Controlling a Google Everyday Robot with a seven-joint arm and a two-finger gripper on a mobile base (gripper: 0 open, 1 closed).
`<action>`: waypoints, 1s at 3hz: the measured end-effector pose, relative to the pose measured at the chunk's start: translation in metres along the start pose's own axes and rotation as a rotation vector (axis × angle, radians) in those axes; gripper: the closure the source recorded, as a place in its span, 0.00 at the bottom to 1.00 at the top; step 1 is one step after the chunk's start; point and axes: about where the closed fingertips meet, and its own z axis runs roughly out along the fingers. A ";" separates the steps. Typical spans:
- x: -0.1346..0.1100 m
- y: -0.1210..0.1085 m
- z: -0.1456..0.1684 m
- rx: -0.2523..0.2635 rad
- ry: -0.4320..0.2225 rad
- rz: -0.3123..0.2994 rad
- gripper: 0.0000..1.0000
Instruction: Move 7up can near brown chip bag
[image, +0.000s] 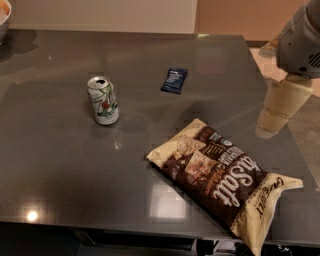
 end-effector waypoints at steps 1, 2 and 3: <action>-0.034 -0.018 0.004 0.008 -0.086 -0.025 0.00; -0.071 -0.032 0.006 0.000 -0.188 -0.049 0.00; -0.113 -0.040 0.024 -0.035 -0.255 -0.073 0.00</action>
Offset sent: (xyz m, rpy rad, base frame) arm 0.0683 0.0996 0.0317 0.2727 -0.0665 0.1635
